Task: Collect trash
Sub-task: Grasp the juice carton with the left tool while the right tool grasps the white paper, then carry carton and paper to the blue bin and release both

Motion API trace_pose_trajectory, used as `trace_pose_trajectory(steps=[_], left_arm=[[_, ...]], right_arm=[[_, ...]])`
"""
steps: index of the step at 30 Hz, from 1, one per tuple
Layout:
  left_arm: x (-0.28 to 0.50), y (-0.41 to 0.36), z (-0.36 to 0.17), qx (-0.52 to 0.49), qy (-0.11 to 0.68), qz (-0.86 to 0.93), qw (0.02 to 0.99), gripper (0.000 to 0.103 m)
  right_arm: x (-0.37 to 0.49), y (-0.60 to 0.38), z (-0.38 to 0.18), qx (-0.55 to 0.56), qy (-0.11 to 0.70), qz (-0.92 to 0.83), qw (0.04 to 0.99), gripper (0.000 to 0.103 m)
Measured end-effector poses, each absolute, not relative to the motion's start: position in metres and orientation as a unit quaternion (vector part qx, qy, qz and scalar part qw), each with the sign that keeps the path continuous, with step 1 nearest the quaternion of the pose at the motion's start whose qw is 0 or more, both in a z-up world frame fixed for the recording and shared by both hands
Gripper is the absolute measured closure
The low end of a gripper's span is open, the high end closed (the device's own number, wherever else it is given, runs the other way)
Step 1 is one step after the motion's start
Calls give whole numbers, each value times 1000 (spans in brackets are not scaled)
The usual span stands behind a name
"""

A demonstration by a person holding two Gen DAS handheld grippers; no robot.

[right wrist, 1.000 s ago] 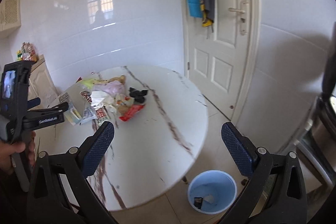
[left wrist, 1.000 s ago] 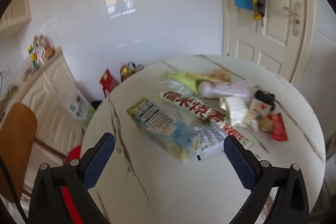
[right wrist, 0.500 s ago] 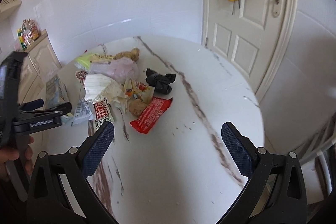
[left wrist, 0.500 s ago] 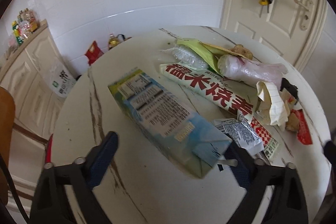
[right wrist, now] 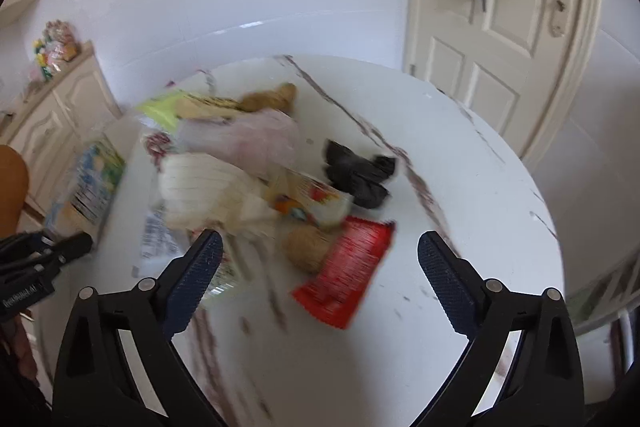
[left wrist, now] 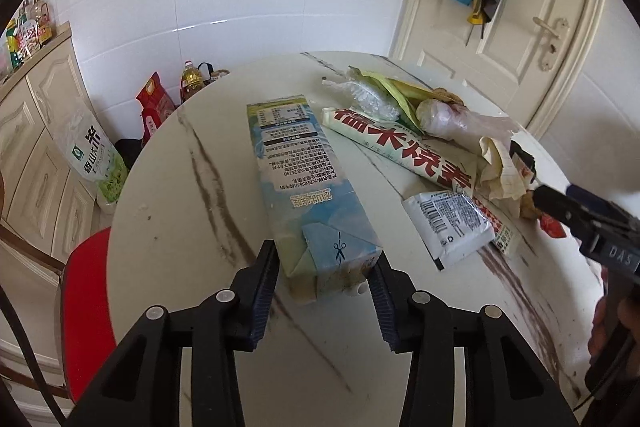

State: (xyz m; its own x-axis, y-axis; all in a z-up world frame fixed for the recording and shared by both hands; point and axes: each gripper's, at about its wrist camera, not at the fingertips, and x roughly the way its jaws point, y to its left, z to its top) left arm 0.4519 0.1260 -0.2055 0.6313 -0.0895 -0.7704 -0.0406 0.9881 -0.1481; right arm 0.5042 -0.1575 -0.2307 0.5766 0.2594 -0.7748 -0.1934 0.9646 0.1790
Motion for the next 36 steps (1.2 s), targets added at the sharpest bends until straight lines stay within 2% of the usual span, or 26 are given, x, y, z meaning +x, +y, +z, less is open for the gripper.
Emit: trace_pose_trajectory(steps=[5,9,11,13,14,26,36], left_arm=[[396,117,-174,-67,420,-33,905,64],[387,115,-168,-62,415,-43,907,64],[385,113,-167,-61,413,-48,907,65],[380,112,-162,-61,410,-52,908,65],[378,110,-160,-58,409,-56,909,65],[347,65,-136,-56,385,-104,915,68],[306,-7,-113,-30,358,-164,919,69]], right_arm=[[514,-121,-221,27,428,178,885,9],[532,-99,-236,16,449,186,874,35],[538,-97,-246,12,466,178,866,56],[537,-102,-250,21,465,180,866,73],[534,-105,-249,27,462,181,868,76],[465,-184,-200,117,400,208,885,79],[391,-271,-180,161,368,179,898,79]])
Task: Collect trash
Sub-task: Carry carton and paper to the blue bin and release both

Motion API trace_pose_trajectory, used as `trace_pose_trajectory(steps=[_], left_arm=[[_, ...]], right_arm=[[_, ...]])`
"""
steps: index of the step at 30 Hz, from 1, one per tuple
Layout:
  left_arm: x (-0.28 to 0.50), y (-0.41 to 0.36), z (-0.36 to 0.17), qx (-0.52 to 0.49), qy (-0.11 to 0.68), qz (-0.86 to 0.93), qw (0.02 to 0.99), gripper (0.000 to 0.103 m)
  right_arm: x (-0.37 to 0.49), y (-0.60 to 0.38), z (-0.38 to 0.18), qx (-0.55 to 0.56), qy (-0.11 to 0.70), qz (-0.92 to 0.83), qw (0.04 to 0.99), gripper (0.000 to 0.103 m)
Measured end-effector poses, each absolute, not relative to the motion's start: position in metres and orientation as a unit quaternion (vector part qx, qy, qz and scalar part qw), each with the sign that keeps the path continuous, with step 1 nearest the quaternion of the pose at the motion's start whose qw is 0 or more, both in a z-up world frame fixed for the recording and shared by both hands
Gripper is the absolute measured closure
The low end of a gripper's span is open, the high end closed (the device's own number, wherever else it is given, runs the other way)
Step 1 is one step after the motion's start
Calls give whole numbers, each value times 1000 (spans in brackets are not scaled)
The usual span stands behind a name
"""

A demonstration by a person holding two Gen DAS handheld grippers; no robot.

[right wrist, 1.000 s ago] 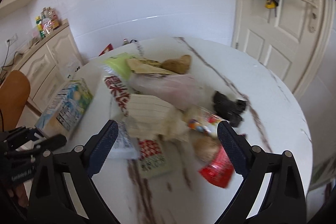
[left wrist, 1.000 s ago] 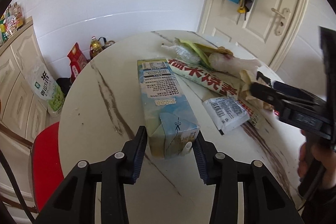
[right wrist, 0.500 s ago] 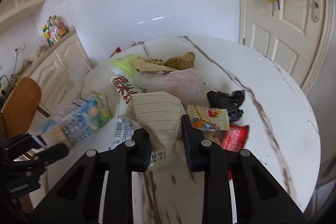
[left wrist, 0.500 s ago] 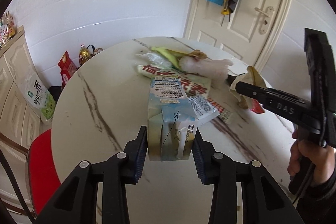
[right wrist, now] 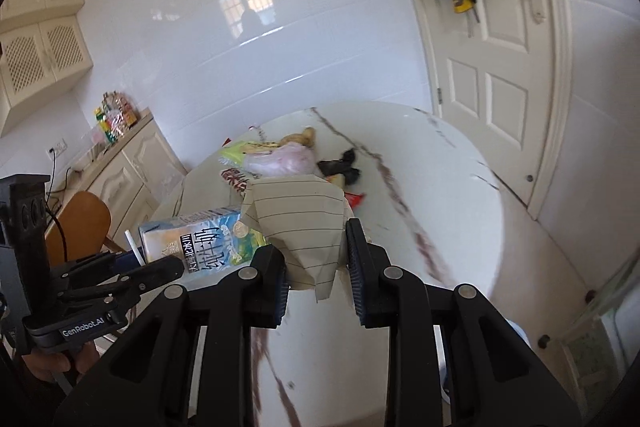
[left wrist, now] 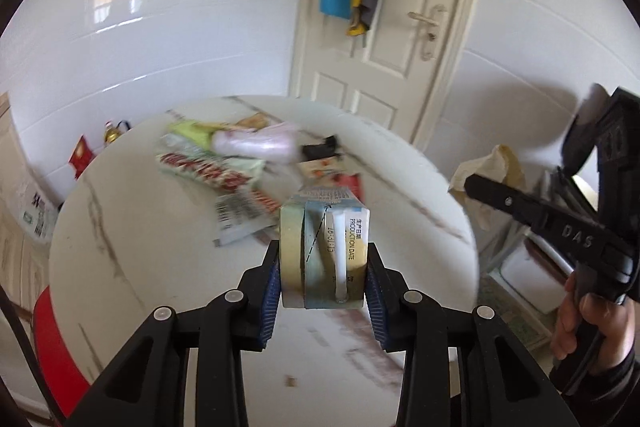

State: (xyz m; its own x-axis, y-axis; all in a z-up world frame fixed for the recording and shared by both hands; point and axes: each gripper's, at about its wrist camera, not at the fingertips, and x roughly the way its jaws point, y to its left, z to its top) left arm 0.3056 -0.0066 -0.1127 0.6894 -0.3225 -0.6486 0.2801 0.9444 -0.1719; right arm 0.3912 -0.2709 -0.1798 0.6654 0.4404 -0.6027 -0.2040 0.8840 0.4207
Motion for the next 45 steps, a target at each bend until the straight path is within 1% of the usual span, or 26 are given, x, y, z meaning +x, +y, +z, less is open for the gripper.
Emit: trace_pose_trajectory(steps=[8,13,18,21,27,30,32,36,37,38,39,40,42,44,45], left_arm=[[296,-83,-108,8,354,-240,904,69],[304,-147,-120,52,371,-290,881,69],[328,-208,-144,94,396,-322,855,69],[343,-242,-158,126,399,-335,844,69],[390,-302,-202,174,429,-330,823,67],[408,-322,-221,187,442,-326,814,60],[416,-330,-228,193,443,-320,815,47],[422,-338,-231,199,434,-310,822,40],[422,-342,-232,199,432,-307,824,35],[423,-347,-233,198,430,-306,826,32],[423,-346,-231,197,427,-303,829,32],[422,-346,-229,197,423,-299,832,32],[411,-342,-224,197,416,-294,838,31],[405,-335,-214,190,403,-287,848,23],[397,-327,-208,188,397,-283,853,22]], right_arm=[[344,-351,-199,208,361,120,901,79],[323,-401,-223,233,370,69,897,79],[316,-443,-262,257,395,19,882,79],[318,-461,-292,271,416,-2,868,78],[334,-485,-361,301,465,-24,832,78],[338,-492,-388,318,482,-25,816,78],[344,-495,-404,327,491,-25,807,77],[352,-501,-420,335,501,-24,798,77],[354,-501,-423,336,502,-24,796,75],[355,-502,-425,338,501,-23,797,74],[356,-501,-426,337,501,-25,797,68],[357,-500,-427,336,503,-26,796,60],[358,-496,-425,331,505,-30,797,50],[357,-492,-419,326,506,-34,797,47],[355,-490,-414,326,506,-35,798,46]])
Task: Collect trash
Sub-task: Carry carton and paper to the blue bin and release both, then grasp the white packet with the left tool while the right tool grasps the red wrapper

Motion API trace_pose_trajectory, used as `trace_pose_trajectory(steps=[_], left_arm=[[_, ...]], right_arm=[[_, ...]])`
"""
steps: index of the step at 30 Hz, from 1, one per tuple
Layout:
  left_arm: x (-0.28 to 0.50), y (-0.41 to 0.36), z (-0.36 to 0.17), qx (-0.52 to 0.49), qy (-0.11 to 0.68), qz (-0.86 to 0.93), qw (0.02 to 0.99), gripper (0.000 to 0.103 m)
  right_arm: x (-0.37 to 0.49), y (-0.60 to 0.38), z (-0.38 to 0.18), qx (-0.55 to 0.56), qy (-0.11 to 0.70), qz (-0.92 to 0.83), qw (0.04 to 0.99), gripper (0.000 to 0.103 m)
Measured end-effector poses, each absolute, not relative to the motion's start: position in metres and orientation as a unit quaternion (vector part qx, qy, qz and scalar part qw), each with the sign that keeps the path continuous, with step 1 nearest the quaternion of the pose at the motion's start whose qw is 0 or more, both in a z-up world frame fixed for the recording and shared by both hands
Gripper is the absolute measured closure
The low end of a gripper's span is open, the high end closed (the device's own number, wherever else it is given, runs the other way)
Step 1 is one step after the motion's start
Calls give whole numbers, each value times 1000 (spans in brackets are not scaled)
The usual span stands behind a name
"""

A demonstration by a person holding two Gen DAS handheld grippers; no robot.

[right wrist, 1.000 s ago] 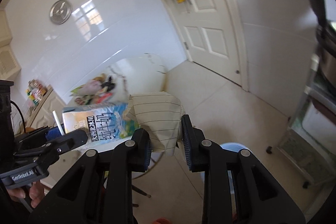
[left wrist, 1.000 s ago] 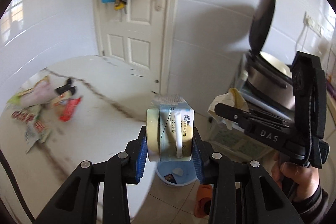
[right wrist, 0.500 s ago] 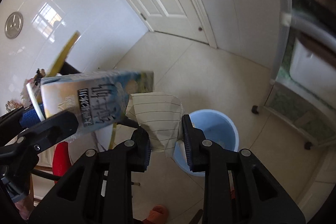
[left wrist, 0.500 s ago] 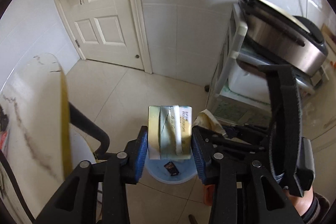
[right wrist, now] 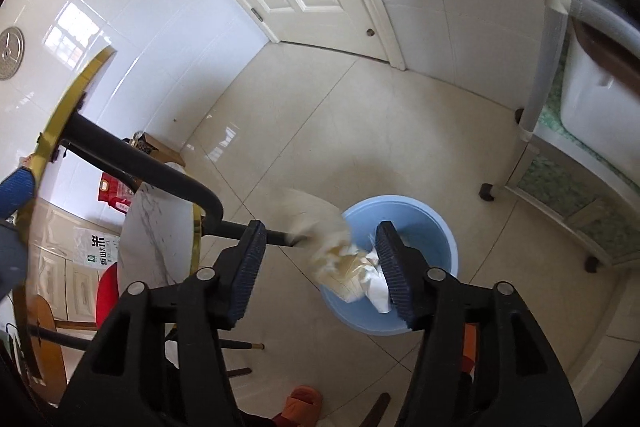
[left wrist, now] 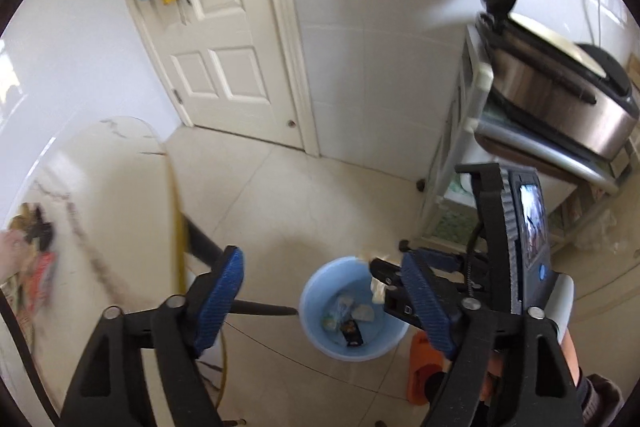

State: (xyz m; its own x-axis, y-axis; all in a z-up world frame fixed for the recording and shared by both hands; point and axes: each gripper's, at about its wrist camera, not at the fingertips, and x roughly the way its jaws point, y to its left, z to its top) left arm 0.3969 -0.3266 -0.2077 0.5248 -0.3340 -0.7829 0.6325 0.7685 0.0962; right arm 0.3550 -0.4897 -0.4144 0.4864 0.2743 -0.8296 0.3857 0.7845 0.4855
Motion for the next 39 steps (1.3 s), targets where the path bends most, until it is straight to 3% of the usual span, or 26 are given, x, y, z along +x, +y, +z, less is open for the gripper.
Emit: trace_pose_trajectory(steps=[4,10,15,21,29,39], left_arm=[[368,-296,-180,172,370,-271,872,20],[332,-233,-140,122,322,-241,908,7],[303,-160,-126,93,301,-198,928,4],[295,-72,-129,38,314,-131,940,2],[357,13,-155,-51,385,-56,920,2],[431,23,-175,-61,427,-42,901,4]], right_arm=[[345,-482,-381,311,494,-36,811,39],[320,-460,-298,272,447,-32,852,28],[305,-419,-230,221,406,-14,887,16],[313,-355,-180,168,381,30,909,13],[358,-285,-182,124,407,76,902,13],[417,-248,-214,104,439,99,887,13]])
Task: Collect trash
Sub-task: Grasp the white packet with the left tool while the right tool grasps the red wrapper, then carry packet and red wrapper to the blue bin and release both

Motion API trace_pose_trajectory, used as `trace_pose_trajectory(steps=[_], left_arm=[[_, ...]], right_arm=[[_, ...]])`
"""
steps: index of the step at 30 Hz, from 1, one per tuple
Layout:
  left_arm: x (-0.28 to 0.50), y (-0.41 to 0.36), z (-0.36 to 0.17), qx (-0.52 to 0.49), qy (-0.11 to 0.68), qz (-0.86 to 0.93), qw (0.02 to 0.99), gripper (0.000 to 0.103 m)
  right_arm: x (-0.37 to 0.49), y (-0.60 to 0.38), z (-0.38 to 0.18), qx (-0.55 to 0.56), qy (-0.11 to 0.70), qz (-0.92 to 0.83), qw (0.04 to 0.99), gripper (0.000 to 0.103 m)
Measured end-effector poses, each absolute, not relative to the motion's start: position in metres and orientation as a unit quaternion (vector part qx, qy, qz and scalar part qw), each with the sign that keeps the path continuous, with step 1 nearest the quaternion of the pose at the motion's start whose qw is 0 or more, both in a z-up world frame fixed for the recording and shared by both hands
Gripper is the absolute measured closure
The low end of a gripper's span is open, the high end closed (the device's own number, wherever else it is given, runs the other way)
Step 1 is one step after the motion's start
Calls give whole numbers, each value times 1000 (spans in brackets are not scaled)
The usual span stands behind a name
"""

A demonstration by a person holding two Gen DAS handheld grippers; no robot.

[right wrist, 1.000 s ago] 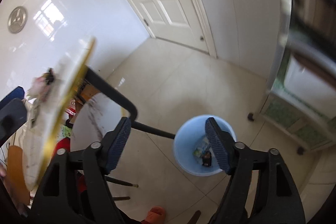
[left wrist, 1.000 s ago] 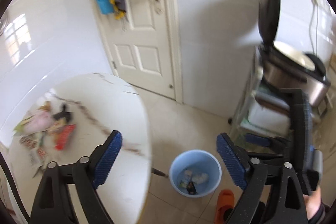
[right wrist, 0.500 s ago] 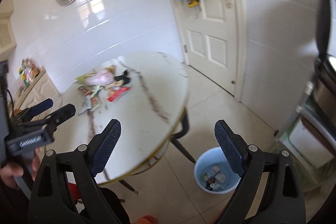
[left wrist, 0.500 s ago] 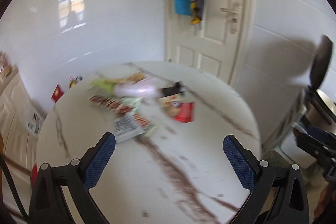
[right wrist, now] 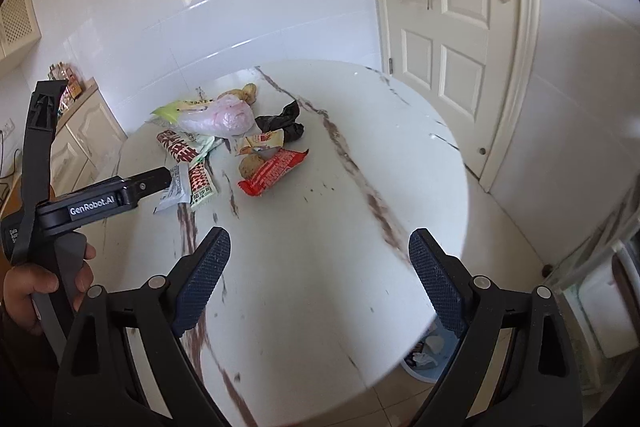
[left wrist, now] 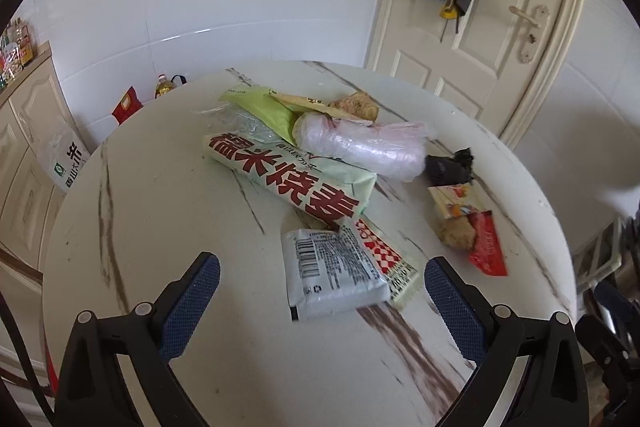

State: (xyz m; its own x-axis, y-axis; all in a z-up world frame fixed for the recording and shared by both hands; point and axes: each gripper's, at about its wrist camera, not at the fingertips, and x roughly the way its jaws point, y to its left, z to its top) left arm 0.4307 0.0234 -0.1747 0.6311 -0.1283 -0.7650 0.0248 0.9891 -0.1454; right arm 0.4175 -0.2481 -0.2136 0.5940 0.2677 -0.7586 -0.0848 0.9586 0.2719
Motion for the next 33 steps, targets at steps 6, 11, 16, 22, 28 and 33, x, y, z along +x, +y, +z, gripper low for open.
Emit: trace_pose_trajectory(steps=[6,11,16,22,28,33], left_arm=[[463,24,-199,-52,452,-55,889,30],[468,34,-207,-59,442,-77,892,53],[458,54,-207,-73,439,-89,891,66],[442,85,-205,-87,437,-82,891,69],[424,92,-195,-92,430,-88,894,70],[409,83,-185,-90,423,-104,896,70]], right_arm=[[448,-232,-220,92,450,108,882,13],[471,-211,-231,72,469,119,872,13],[492,-192,-246,48,490,122,862,13],[510,-177,-258,18,499,130,857,29],[507,-175,-260,-8,490,132,862,65],[498,-194,-258,15,491,139,860,79]])
